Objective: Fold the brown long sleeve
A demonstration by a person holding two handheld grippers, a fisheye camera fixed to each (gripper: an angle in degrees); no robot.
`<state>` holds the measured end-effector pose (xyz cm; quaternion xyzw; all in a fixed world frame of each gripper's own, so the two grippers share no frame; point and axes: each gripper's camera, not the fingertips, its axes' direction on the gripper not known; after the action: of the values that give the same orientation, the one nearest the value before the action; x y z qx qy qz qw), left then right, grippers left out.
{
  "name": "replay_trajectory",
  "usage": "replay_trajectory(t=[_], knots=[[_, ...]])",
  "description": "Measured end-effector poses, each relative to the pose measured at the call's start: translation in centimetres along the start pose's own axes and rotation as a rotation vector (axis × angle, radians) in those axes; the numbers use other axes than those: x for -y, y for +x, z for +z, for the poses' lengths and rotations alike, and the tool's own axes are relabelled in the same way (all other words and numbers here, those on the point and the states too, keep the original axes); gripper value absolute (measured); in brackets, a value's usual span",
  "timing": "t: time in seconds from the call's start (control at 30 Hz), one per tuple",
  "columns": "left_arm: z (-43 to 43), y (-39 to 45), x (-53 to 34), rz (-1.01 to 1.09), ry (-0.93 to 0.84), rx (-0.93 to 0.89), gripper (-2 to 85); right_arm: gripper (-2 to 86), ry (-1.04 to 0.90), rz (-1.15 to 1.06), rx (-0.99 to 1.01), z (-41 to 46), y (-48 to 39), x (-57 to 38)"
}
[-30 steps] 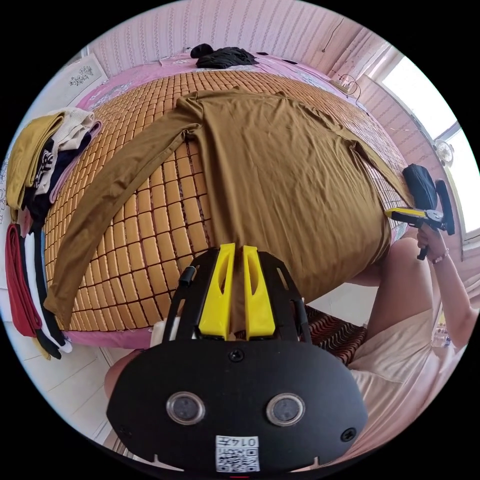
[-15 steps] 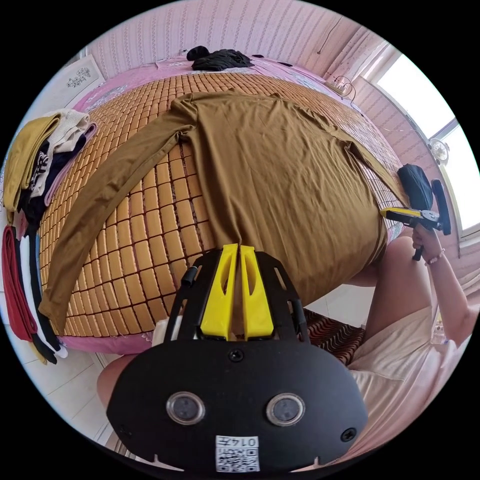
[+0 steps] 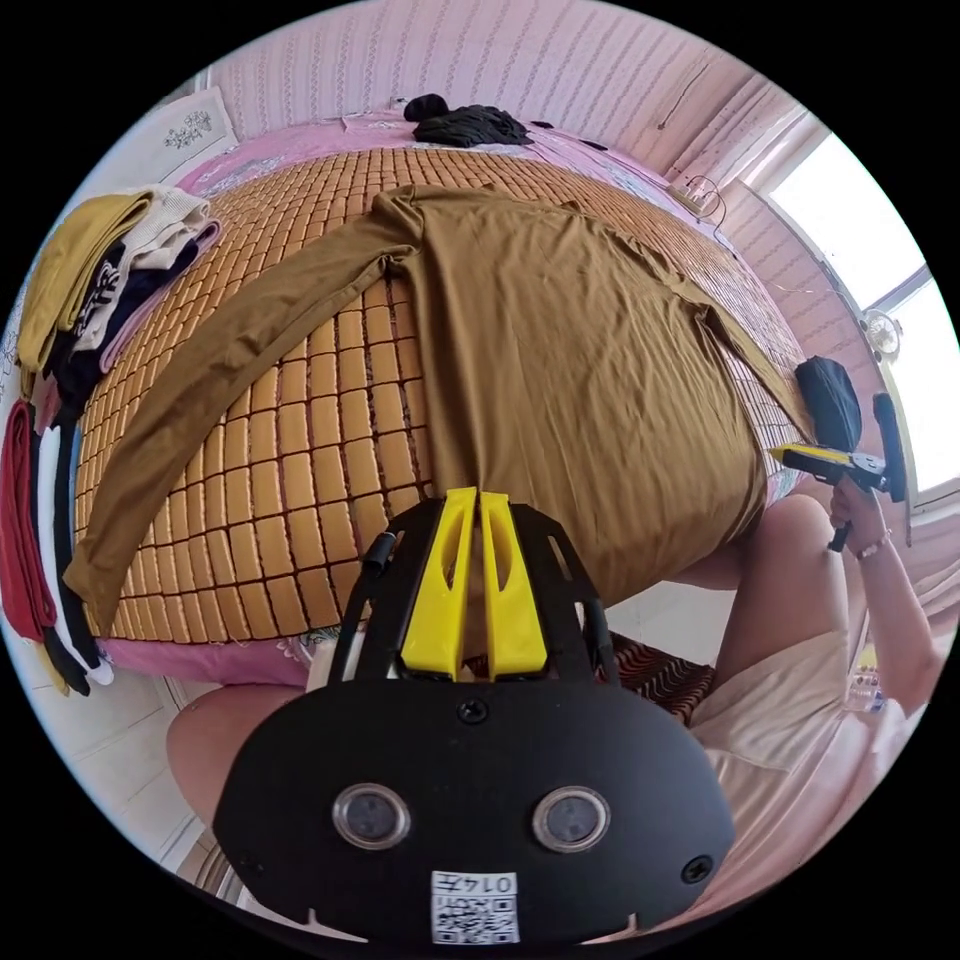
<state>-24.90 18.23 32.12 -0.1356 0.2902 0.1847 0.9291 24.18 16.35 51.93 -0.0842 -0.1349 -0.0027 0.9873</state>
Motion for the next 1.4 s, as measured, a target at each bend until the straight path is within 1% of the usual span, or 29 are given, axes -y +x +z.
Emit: replay_trajectory(t=[0.07,0.13,0.2,0.27,0.3,0.33,0.37,0.4,0.47,0.53,0.57,0.63,0.73,0.83,0.93,1.07,1.2,1.27,1.33,1.4], knots=[[-1.9,-1.4,-0.9,-0.008,0.055,-0.037,-0.8,-0.9,0.029,-0.044,0.002,0.0,-1.9,0.9],[-4.3,-3.1,-1.7,-0.032,0.138,-0.024,-0.6,-0.9,0.064,-0.130,0.020,-0.2,-5.0,3.1],[-7.1,-6.0,-2.6,-0.107,0.241,-0.008,-0.4,-0.9,0.074,-0.196,0.044,0.0,-7.9,5.5],[-10.8,-11.0,-4.3,-0.235,0.355,-0.043,0.1,-0.8,0.073,-0.272,0.044,0.6,-11.4,7.9],[-11.7,-12.3,-4.8,-0.262,0.387,-0.053,0.2,-0.8,0.076,-0.318,0.033,1.0,-14.0,9.4],[-13.8,-14.6,-6.3,-0.305,0.465,-0.061,0.5,-0.7,0.078,-0.384,0.037,1.6,-16.8,10.7],[-15.7,-16.9,-8.2,-0.342,0.539,-0.051,0.7,-0.7,0.079,-0.420,0.044,1.9,-18.2,11.2],[-16.5,-18.0,-9.2,-0.362,0.572,-0.041,0.8,-0.5,0.084,-0.492,0.061,2.5,-21.1,12.1],[-19.0,-22.1,-13.5,-0.460,0.649,0.043,1.3,-0.2,0.081,-0.596,0.092,3.6,-25.4,13.2],[-19.5,-24.9,-16.6,-0.562,0.645,0.141,1.9,0.4,0.042,-0.730,0.140,5.6,-31.0,14.2],[-19.4,-26.6,-18.5,-0.622,0.614,0.178,2.5,0.6,0.023,-0.765,0.147,6.2,-32.4,14.4],[-19.0,-28.8,-20.8,-0.686,0.579,0.174,3.5,1.3,-0.039,-0.902,0.157,8.4,-37.8,14.9],[-17.9,-31.1,-23.0,-0.730,0.549,0.140,4.5,1.9,-0.063,-1.055,0.139,10.7,-44.1,14.7],[-16.8,-32.8,-23.2,-0.745,0.494,0.128,5.1,2.5,-0.101,-1.150,0.146,13.0,-49.5,14.4],[-16.1,-34.2,-22.7,-0.749,0.482,0.111,6.0,3.4,-0.124,-1.200,0.160,15.0,-53.8,14.0],[-15.5,-35.2,-21.6,-0.739,0.457,0.145,6.4,5.0,-0.137,-1.249,0.174,16.6,-58.0,13.4],[-14.6,-35.7,-20.4,-0.722,0.409,0.188,7.2,5.6,-0.100,-1.334,0.173,17.7,-62.2,11.8],[-13.8,-36.1,-20.2,-0.758,0.412,0.180,8.3,6.6,-0.047,-1.364,0.168,18.2,-63.6,10.9],[-13.5,-36.2,-20.0,-0.740,0.426,0.139,8.8,9.8,0.109,-1.398,0.196,18.7,-64.7,9.4],[-13.5,-35.9,-20.0,-0.739,0.426,0.179,9.0,11.6,0.145,-1.405,0.195,19.7,-65.5,8.6]])
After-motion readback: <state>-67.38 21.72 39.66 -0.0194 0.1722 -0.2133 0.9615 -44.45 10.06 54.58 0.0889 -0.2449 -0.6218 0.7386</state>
